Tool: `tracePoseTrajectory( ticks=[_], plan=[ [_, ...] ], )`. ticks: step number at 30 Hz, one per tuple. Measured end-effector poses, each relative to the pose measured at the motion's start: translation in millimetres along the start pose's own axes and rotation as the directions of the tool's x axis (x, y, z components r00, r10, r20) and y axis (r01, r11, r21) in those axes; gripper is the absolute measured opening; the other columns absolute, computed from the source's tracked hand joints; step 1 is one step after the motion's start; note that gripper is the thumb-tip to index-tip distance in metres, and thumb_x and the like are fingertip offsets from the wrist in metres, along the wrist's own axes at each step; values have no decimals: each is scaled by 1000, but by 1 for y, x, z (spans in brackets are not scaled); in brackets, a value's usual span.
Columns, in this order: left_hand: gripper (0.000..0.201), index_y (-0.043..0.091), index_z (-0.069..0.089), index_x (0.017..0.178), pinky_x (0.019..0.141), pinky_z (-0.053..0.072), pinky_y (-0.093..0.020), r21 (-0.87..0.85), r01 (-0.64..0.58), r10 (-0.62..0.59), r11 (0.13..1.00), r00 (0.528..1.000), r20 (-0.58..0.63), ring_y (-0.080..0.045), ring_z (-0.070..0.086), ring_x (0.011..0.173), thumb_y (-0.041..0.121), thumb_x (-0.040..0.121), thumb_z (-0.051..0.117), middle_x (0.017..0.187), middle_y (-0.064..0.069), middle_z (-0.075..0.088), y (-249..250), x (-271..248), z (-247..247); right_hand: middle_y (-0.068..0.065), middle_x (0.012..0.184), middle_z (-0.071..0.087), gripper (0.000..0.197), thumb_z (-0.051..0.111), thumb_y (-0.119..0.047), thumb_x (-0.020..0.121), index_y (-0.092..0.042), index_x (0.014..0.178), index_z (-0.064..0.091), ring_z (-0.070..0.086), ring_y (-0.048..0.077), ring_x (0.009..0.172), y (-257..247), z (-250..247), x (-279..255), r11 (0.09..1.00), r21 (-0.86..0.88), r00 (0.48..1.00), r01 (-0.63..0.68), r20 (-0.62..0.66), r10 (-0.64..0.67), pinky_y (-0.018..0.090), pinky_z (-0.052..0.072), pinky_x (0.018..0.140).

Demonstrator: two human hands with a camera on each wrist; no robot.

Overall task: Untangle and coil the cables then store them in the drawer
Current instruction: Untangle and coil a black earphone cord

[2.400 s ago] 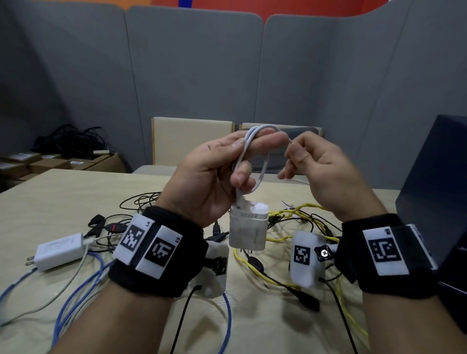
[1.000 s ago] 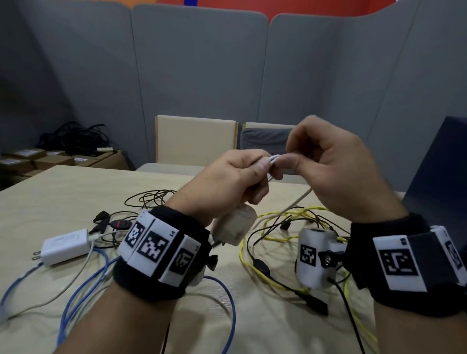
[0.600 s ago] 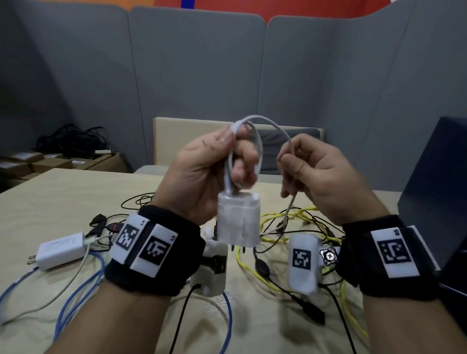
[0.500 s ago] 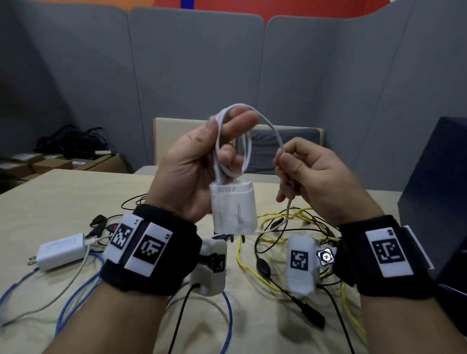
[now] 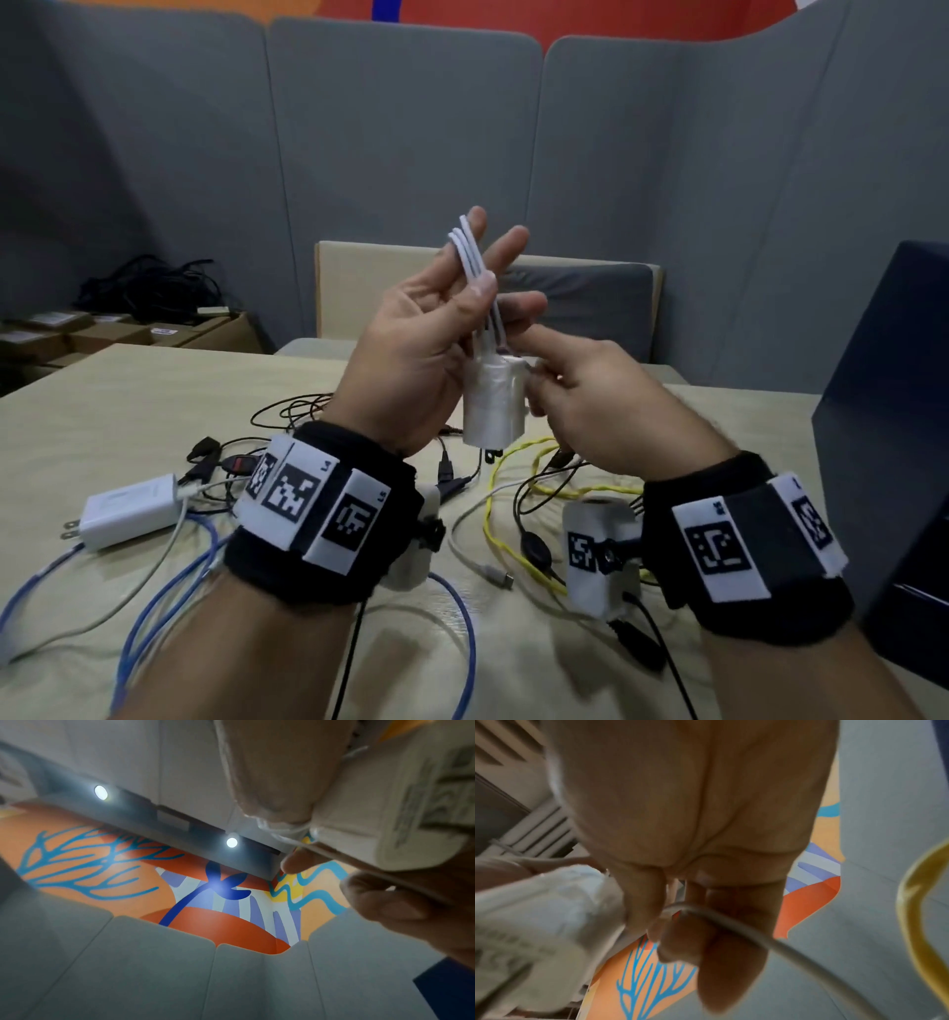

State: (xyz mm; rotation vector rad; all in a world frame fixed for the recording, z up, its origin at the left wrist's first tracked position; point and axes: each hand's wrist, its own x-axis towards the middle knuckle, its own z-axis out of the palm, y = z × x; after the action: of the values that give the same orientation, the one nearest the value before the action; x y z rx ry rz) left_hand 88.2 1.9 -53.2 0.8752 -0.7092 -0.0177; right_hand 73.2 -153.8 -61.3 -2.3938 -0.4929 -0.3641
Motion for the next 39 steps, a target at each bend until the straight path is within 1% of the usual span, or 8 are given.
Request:
tracePoseTrajectory(
  ticks=[4, 8, 14, 17, 22, 31, 36, 39],
  plan=[
    [52, 24, 38, 139, 86, 54, -26, 392, -80, 137, 917, 983, -121, -16, 70, 98, -3, 95, 48, 129, 8, 59, -7, 1, 3, -10, 73, 60, 15, 58, -28, 94, -39, 103, 59, 60, 4, 68, -5, -14, -6, 980, -189, 994, -53, 89, 71, 23, 41, 57],
    [44, 34, 46, 122, 100, 49, -33, 445, -131, 259, 886, 935, -240, -22, 60, 118, -1, 94, 51, 138, 4, 52, -11, 4, 5, -9, 75, 66, 9, 59, -25, 90, -27, 81, 61, 62, -1, 66, -6, -20, -9, 943, -319, 975, -91, 166, 150, 21, 41, 55],
    [52, 9, 30, 147, 98, 50, -31, 452, -168, 385, 876, 807, -448, -11, 67, 103, 0, 98, 47, 132, 2, 54, -3, 10, -12, -7, 72, 58, 18, 59, -28, 93, -27, 75, 58, 56, 12, 69, -2, -22, -9, 976, -219, 971, -18, 230, 70, 29, 44, 61],
    [54, 9, 30, 148, 97, 50, -26, 633, -96, 382, 768, 862, -333, -5, 67, 102, 1, 98, 49, 134, 1, 55, -3, 8, -14, -10, 60, 48, 17, 59, -31, 95, -20, 83, 61, 42, 7, 55, -9, -26, -9, 991, -65, 993, 115, -19, -117, 21, 35, 53],
    [40, 13, 49, 138, 68, 47, -20, 778, -7, 80, 628, 995, -55, -10, 65, 68, 18, 98, 47, 99, -2, 72, -8, 1, -6, -2, 75, 62, 10, 61, -29, 89, -37, 84, 65, 53, 8, 71, -19, -33, -10, 941, -49, 866, 335, -378, -328, 17, 38, 62],
    [34, 10, 63, 108, 52, 34, -23, 496, 105, -232, 862, 952, 202, -13, 38, 50, 27, 96, 36, 58, -1, 54, 3, -8, 7, -11, 65, 49, 10, 61, -26, 95, -21, 86, 60, 44, 2, 61, -12, -35, -8, 964, 18, 814, 265, -540, -214, 11, 33, 56],
    [23, 4, 57, 97, 73, 54, -30, 148, 106, -143, 983, 952, 271, -9, 42, 45, 14, 95, 37, 57, 0, 50, 6, -9, 9, -6, 62, 46, 19, 52, -33, 100, -21, 85, 56, 41, 5, 55, -10, -30, -6, 970, 75, 838, 230, -522, -158, 16, 34, 50],
    [25, 4, 64, 98, 64, 57, -26, -62, 96, -75, 993, 958, 277, -13, 64, 59, 15, 93, 42, 73, -4, 66, 6, -7, 7, -6, 59, 45, 24, 49, -40, 98, -21, 84, 54, 40, 12, 53, -3, -25, 0, 963, 170, 881, 209, -461, -110, 31, 35, 52]
  ],
)
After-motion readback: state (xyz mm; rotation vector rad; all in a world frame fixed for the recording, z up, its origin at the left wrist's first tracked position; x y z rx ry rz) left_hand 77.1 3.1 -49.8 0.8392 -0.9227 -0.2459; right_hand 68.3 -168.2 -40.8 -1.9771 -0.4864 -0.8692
